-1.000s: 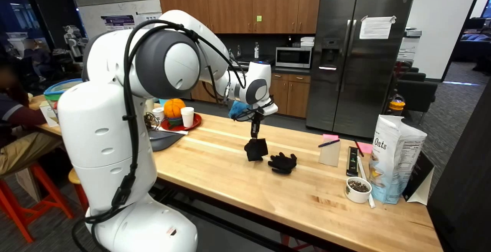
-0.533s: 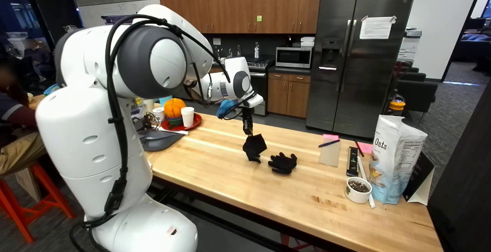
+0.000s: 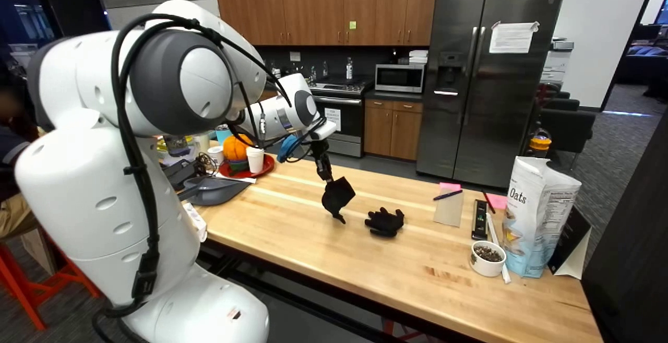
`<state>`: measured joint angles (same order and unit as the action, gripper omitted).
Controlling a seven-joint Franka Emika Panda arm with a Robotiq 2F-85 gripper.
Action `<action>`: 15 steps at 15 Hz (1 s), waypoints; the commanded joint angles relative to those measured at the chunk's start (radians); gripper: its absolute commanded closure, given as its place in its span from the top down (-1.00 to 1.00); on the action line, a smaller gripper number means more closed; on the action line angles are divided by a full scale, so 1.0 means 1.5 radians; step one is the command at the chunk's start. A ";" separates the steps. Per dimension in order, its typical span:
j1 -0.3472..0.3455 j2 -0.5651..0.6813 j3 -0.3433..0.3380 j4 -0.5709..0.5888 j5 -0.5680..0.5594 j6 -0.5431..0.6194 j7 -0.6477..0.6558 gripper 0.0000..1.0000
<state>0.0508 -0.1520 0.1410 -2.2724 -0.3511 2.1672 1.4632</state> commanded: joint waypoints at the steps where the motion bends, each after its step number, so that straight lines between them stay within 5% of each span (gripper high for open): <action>1: 0.009 -0.064 0.028 -0.040 -0.047 -0.023 0.033 -0.97; 8: 0.030 -0.130 0.078 -0.069 -0.059 -0.062 0.023 -0.97; 15: 0.027 -0.184 0.045 -0.058 0.032 -0.079 -0.077 -0.97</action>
<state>0.0935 -0.3767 0.2340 -2.3543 -0.3600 2.0697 1.4181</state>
